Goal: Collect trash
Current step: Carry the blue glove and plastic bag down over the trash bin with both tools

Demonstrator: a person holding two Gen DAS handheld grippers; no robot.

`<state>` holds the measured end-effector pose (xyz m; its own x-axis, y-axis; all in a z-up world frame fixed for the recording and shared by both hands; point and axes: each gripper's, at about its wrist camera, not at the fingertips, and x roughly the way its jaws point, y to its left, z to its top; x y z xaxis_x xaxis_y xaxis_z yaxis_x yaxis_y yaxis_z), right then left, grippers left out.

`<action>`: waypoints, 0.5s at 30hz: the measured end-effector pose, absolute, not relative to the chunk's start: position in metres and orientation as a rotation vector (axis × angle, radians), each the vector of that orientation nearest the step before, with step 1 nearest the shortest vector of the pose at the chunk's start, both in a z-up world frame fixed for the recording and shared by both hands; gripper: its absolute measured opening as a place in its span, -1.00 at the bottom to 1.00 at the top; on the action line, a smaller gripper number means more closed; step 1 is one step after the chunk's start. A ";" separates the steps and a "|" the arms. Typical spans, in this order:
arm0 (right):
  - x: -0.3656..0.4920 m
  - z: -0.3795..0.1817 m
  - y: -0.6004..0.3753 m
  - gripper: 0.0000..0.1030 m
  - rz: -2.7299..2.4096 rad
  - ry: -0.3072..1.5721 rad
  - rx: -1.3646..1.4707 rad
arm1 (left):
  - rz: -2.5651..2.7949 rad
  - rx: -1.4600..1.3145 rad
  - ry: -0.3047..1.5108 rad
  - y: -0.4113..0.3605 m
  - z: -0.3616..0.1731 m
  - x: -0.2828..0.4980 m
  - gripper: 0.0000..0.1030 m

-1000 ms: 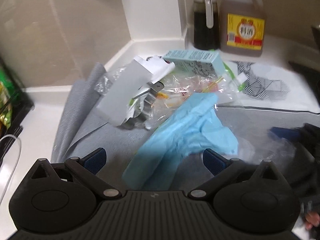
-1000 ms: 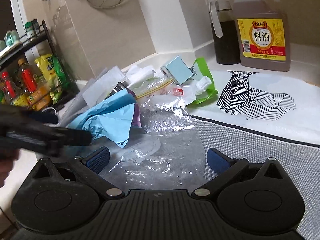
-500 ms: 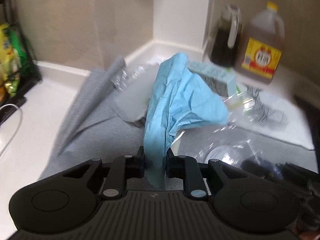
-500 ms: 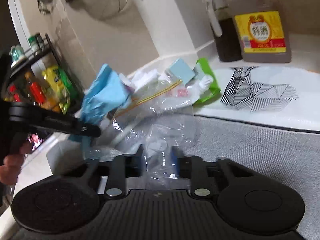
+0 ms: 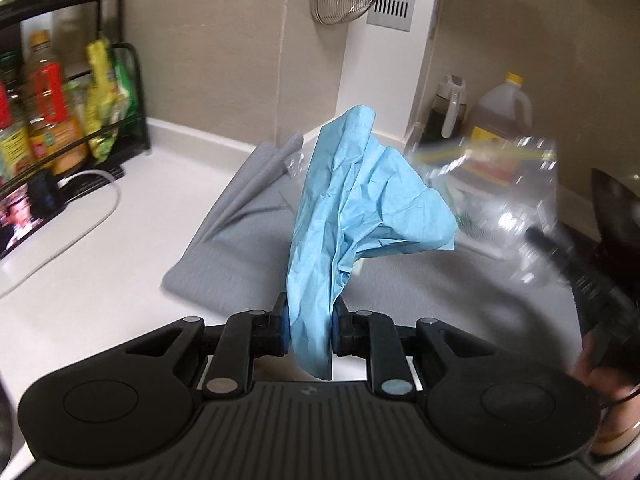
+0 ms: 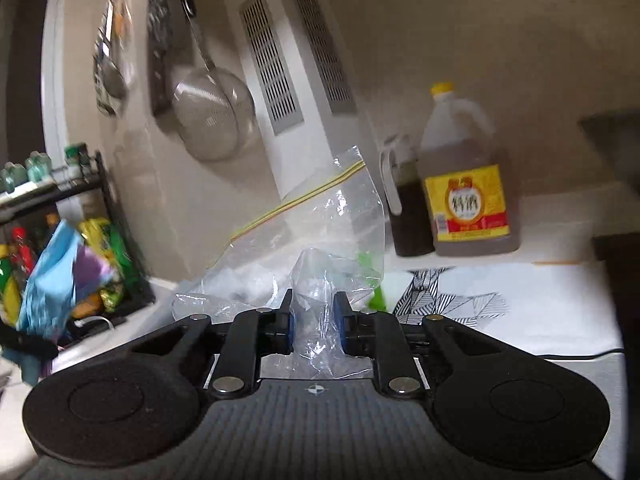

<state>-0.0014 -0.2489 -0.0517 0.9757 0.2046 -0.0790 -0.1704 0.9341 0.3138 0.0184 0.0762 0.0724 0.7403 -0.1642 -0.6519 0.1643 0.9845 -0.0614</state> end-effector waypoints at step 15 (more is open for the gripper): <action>-0.193 -0.065 -0.192 -0.61 0.458 0.267 0.188 | -0.059 -0.070 0.868 0.141 -0.007 -0.172 -0.59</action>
